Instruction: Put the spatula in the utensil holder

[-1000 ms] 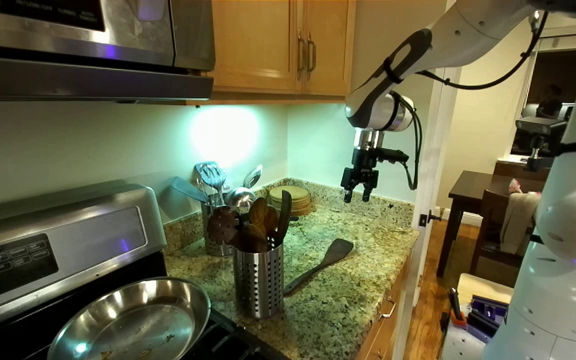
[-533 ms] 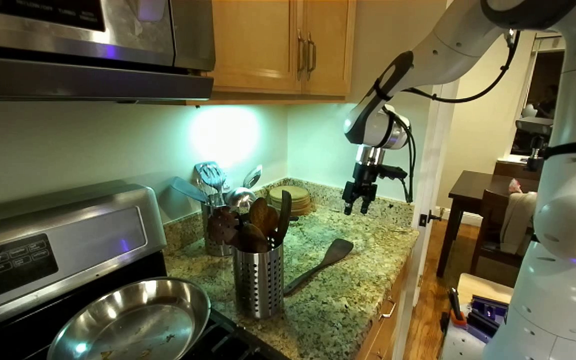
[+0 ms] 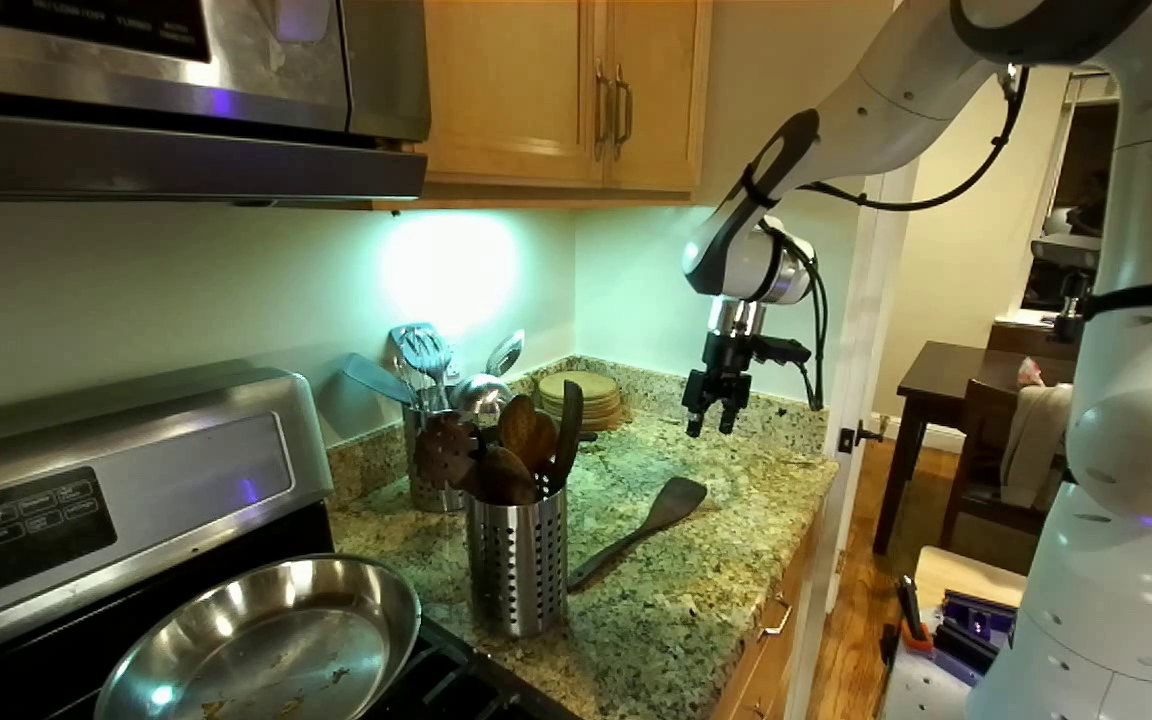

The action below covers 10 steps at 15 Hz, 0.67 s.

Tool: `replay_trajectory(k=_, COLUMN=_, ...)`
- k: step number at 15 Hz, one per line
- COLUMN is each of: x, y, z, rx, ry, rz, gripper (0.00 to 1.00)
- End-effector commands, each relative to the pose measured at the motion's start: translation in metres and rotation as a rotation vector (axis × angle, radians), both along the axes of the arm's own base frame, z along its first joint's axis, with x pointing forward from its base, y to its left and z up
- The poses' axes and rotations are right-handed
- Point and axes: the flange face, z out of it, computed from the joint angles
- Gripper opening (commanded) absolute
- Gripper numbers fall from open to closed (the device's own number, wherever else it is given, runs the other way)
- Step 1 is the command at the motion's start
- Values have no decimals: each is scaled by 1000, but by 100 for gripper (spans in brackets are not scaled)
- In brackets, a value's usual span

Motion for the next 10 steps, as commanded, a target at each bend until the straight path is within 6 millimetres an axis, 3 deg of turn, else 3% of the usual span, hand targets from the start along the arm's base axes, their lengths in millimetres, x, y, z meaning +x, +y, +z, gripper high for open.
replay_trajectory(k=1, x=4, y=-7, z=-22, rx=9, ry=-19, rz=0, gripper=100)
replay_trajectory(k=10, x=18, y=-21, z=-71, rx=96, ry=-98, rz=-32, gripper=100)
